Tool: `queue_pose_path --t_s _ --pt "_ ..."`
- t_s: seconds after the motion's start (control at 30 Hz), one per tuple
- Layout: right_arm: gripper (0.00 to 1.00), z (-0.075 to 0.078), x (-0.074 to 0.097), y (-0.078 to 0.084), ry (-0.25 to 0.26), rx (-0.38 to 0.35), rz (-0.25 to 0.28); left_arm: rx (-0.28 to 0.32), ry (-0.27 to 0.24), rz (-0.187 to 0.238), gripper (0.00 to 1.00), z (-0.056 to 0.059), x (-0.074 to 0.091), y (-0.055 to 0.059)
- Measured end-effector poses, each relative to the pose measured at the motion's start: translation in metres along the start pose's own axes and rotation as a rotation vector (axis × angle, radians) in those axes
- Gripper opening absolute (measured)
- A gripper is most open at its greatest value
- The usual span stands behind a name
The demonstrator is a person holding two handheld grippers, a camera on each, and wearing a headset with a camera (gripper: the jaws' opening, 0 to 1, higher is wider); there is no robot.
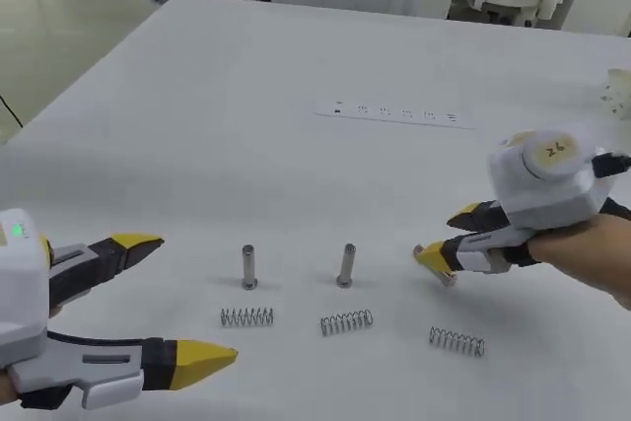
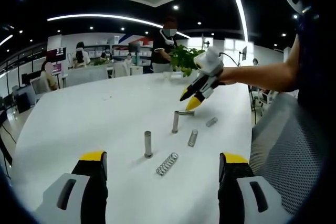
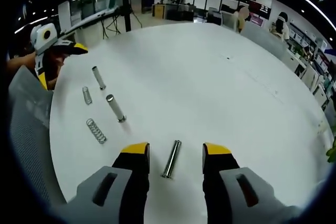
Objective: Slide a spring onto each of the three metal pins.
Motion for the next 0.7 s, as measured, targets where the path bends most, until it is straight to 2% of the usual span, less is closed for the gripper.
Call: queue_pose_path --t_s 0.13,0.23,0.47,0.7 --pt "0.31 0.000 -0.007 0.003 0.022 0.007 -0.049 0.002 0.000 -0.002 0.84 0.000 0.001 0.001" --pt "0.26 -0.002 -0.011 0.004 0.015 -0.008 -0.069 0.004 0.001 0.000 0.83 0.000 0.001 0.001" --pt "0.19 -0.002 -0.018 0.005 0.025 -0.011 -0.103 0.006 0.006 -0.004 0.82 0.000 0.000 0.002" --pt "0.14 -0.002 -0.022 0.008 0.025 -0.047 -0.129 0.002 0.010 -0.004 0.82 0.000 0.000 0.002"
Point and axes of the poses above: the centre of the closed fingertips' face, and the gripper's own axes: x roughly backward along the fingers, z roughly to its right, y roughly out of its underside, the point moved 2 cm from there along x, roughly backward along the fingers, and after that the axes turned 4 degrees about -y, right-handed, at the moved point
